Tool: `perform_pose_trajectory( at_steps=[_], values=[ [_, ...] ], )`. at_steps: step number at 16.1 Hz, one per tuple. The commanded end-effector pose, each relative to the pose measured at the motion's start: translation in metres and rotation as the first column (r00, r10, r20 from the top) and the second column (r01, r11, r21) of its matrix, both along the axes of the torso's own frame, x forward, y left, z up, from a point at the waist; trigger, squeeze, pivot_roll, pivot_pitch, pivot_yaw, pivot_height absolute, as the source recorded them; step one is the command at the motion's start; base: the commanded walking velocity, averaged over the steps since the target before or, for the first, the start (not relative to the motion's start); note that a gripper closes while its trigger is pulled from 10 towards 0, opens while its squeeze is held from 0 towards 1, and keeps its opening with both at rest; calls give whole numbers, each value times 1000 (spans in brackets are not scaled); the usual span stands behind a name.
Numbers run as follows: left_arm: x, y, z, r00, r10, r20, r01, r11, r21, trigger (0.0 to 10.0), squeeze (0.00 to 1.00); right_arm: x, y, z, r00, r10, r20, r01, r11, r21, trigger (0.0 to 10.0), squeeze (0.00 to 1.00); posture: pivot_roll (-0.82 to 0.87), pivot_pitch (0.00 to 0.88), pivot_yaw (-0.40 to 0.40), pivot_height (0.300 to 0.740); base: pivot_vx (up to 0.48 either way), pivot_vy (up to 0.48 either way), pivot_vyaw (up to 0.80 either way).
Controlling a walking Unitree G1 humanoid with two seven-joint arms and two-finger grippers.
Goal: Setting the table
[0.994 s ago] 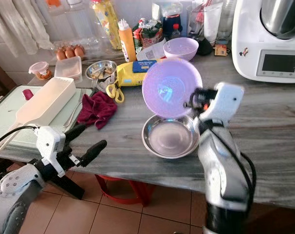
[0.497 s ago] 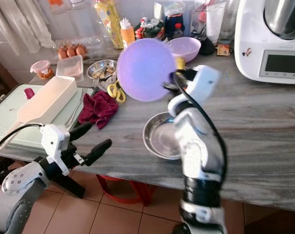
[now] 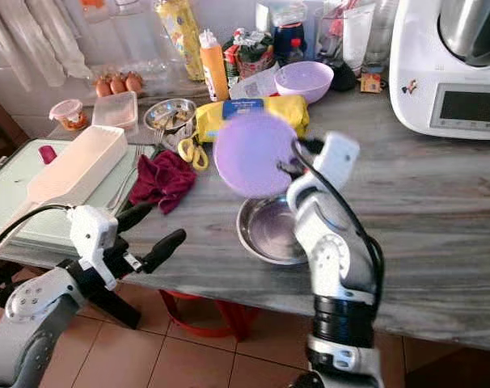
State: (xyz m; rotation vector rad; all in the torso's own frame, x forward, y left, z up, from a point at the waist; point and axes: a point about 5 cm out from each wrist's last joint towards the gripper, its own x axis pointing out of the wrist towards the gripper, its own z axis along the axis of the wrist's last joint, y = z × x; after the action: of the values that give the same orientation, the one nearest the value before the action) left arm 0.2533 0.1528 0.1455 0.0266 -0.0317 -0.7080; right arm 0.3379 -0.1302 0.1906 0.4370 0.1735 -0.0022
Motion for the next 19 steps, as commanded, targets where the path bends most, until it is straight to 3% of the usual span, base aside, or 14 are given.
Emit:
perform_pose_trajectory(
  at_steps=[1, 10, 14, 15, 16, 19],
  values=[
    [2, -1, 1, 1000, 1, 9, -1, 1000, 15, 10000, 0, 0, 5, 0, 1000, 16, -5, -16, 1000, 21, 10000, 0, -122, 98, 120, 740, 0, 0, 0],
    [3, -5, 3, 1000, 1, 14, -1, 1000, 11, 10000, 0, 19, 36, 6, 992, 124, 7, -124, 986, 112, 10000, 0, -108, 97, 114, 740, 0, 0, 0],
    [1, -3, -2, 1000, 12, -2, -12, 1000, 28, 10000, 0, 23, 43, -4, 987, 142, -72, -130, 980, 148, 10000, 0, -99, 98, 105, 740, 0, 0, 0],
    [1, -3, -2, 1000, 13, -4, -13, 1000, 28, 10000, 0, 22, 42, -7, 985, 146, -89, -132, 981, 145, 10000, 894, -100, 99, 106, 740, 0, 0, 0],
    [1, -3, -2, 1000, 12, -4, -12, 1000, 28, 10000, 0, 23, 42, -8, 985, 145, -93, -131, 981, 145, 10000, 1000, -102, 99, 107, 740, 0, 0, 0],
    [2, -5, -2, 1000, 5, -5, -5, 1000, 29, 10000, 0, 22, 43, -11, 981, 156, -114, -138, 978, 156, 10000, 1000, -106, 100, 111, 740, 0, 0, 0]
  ],
)
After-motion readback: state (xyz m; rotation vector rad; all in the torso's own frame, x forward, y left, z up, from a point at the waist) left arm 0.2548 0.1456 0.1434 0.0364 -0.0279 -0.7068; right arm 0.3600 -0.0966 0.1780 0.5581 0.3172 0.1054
